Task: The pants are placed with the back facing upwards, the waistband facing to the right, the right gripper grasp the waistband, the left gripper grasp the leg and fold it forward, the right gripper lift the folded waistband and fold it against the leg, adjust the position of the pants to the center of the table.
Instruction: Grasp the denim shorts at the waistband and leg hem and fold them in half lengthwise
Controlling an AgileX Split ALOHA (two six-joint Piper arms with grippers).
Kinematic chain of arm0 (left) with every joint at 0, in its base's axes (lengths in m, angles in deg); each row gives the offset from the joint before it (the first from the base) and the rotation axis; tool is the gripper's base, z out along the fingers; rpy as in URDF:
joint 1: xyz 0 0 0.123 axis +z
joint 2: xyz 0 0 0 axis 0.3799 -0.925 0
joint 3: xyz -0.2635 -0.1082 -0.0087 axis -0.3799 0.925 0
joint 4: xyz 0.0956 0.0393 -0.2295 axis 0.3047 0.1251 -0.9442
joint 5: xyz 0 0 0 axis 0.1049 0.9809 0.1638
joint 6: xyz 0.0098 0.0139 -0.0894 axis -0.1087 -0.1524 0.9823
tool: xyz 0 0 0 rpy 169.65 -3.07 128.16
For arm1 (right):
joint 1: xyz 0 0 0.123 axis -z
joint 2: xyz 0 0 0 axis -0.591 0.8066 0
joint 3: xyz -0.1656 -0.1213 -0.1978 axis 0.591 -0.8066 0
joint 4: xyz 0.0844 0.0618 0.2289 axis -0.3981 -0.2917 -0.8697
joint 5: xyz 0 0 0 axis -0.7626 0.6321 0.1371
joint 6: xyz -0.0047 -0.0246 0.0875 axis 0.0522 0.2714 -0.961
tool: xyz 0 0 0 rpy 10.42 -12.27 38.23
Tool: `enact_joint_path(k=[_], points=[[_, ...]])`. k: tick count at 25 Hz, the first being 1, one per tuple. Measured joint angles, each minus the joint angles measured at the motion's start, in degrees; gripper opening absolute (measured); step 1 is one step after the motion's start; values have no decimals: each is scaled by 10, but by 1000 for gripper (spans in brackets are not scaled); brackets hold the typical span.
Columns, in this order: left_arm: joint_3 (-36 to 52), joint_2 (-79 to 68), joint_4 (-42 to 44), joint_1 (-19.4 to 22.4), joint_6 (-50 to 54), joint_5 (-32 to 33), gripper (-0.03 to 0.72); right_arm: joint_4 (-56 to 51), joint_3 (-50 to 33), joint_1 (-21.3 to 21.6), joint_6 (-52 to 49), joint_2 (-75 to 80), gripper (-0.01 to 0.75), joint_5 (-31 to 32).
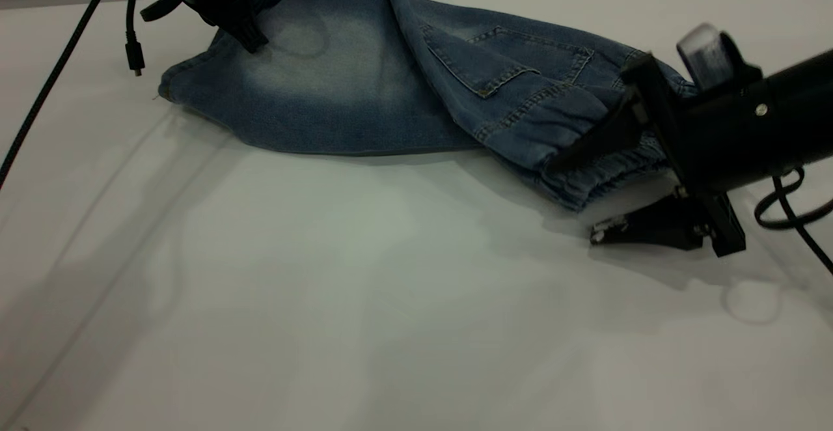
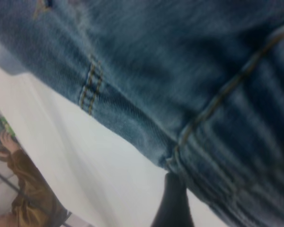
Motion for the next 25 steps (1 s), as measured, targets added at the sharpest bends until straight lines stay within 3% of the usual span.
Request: enact_joint_path(k=[6, 11, 17, 22, 25], points=[[0, 0, 0, 0, 0, 2, 41, 0, 54, 0, -16, 12, 459, -17], [0, 0, 0, 0, 0, 2, 41, 2, 74, 0, -38, 12, 370, -22], [0, 0, 0, 0, 0, 2, 42, 2, 74, 1, -84, 9, 61, 92], [1, 0, 0, 0, 0, 2, 42, 2, 74, 24, -182, 8, 36, 143], [1, 0, 0, 0, 0, 6, 42, 2, 74, 52, -257, 8, 36, 131]])
